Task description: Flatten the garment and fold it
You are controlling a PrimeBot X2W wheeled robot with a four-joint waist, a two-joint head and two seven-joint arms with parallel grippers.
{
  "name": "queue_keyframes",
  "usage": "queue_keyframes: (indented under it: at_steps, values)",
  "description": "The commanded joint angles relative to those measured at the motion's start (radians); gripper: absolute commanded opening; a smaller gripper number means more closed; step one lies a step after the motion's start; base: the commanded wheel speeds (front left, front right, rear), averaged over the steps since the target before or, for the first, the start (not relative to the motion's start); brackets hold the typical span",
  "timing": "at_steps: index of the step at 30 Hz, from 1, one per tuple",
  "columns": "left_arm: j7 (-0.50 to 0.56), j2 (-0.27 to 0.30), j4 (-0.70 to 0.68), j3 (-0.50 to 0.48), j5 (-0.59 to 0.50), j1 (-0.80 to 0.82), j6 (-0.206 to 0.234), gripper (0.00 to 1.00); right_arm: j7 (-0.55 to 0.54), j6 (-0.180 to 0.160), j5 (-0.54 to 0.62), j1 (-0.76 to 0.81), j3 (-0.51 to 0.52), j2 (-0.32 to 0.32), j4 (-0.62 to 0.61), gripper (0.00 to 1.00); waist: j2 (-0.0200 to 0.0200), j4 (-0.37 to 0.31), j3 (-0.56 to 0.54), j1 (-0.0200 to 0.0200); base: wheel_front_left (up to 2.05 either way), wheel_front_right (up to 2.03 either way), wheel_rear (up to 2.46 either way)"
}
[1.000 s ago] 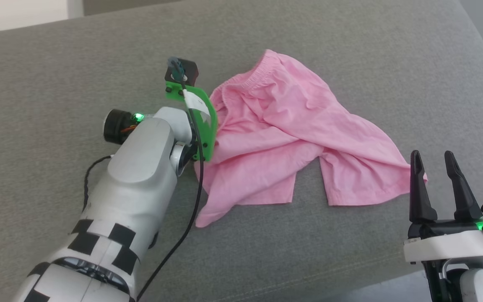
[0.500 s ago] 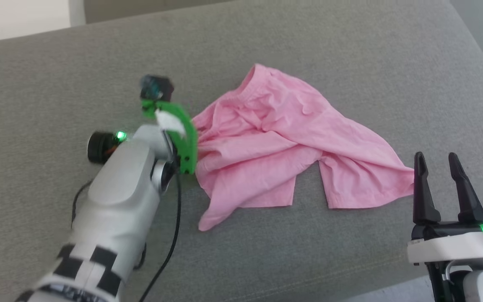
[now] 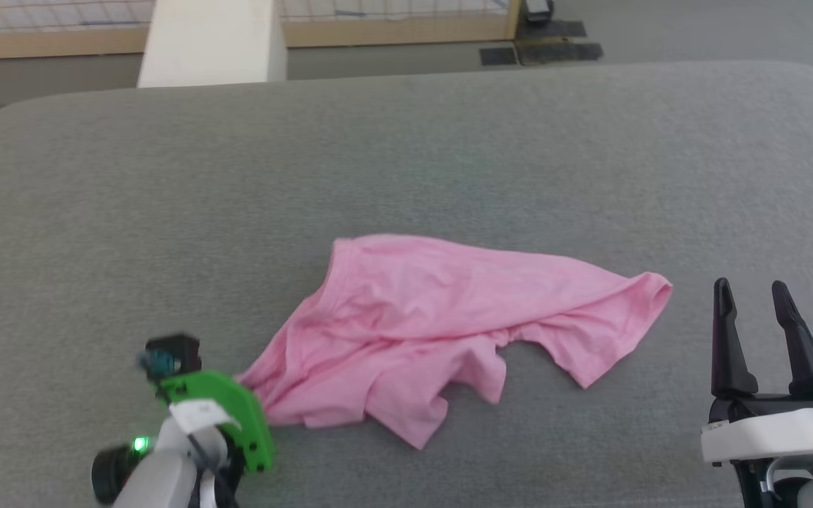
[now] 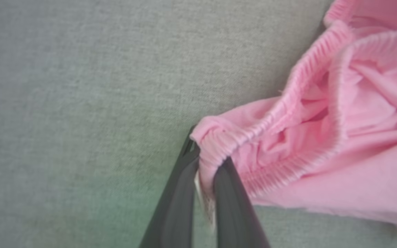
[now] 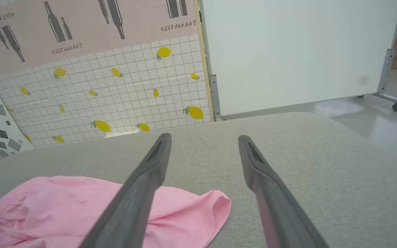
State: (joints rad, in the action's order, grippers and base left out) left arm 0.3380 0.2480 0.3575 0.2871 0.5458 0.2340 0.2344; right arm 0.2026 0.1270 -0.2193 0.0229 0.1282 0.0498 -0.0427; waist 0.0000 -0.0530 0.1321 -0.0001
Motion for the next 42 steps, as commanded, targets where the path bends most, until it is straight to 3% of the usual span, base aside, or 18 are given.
queue_keyframes:
  at_steps: [1,7,8,9,17,19,24,31,37,42]
  values:
    - [0.019,0.012,-0.041,-0.009,0.013,-0.060,0.024,0.00,-0.003,0.004,0.000,0.013,0.002,0.000,-0.009,1.00,0.0000,0.071,-0.054,0.0001,0.00,0.00,0.00]
    - [0.069,0.013,-0.188,-0.012,0.032,-0.201,0.086,0.00,-0.014,0.004,0.002,0.015,-0.005,0.000,-0.014,1.00,0.0000,0.082,-0.066,0.0001,0.00,0.00,0.00]
    - [0.054,0.009,-0.213,-0.015,0.031,-0.208,0.089,0.24,-0.016,0.004,0.002,0.015,-0.005,0.000,-0.015,1.00,0.0000,0.082,-0.068,0.0001,0.00,0.00,0.00]
    - [0.036,0.009,-0.232,-0.019,0.026,-0.210,0.092,1.00,-0.017,0.004,0.002,0.015,-0.004,0.000,-0.016,1.00,0.0000,0.082,-0.069,0.0001,0.00,0.00,0.00]
    - [-0.172,0.003,-0.392,-0.027,-0.061,-0.112,0.081,1.00,-0.024,0.004,0.002,0.019,-0.006,0.000,-0.029,1.00,0.0000,0.067,-0.076,0.0001,0.00,0.00,0.00]
    - [-0.178,0.003,-0.397,-0.017,-0.075,-0.084,0.079,1.00,-0.024,0.004,0.001,0.019,-0.009,0.000,-0.029,1.00,0.0000,0.061,-0.075,0.0001,0.00,0.00,0.00]
    - [-0.089,0.007,-0.355,0.002,-0.065,-0.100,0.102,1.00,-0.020,0.004,-0.011,0.022,-0.013,0.000,-0.021,1.00,0.0000,0.036,-0.076,0.0001,0.00,0.00,0.00]
    - [0.053,0.037,-0.334,0.039,-0.032,-0.196,0.109,1.00,-0.022,0.004,-0.006,0.030,-0.002,0.000,-0.021,1.00,0.0000,0.055,-0.077,0.0001,0.00,0.00,0.00]
    - [0.157,0.079,-0.393,0.083,-0.031,-0.231,0.094,1.00,-0.024,0.004,-0.007,0.028,-0.008,0.000,-0.020,1.00,0.0000,0.075,-0.084,0.0001,0.00,0.00,0.00]
    - [0.182,0.099,-0.507,0.105,-0.048,-0.222,0.087,1.00,-0.024,0.004,-0.011,0.031,-0.014,0.000,-0.018,1.00,0.0000,0.077,-0.088,0.0001,0.00,0.00,0.00]
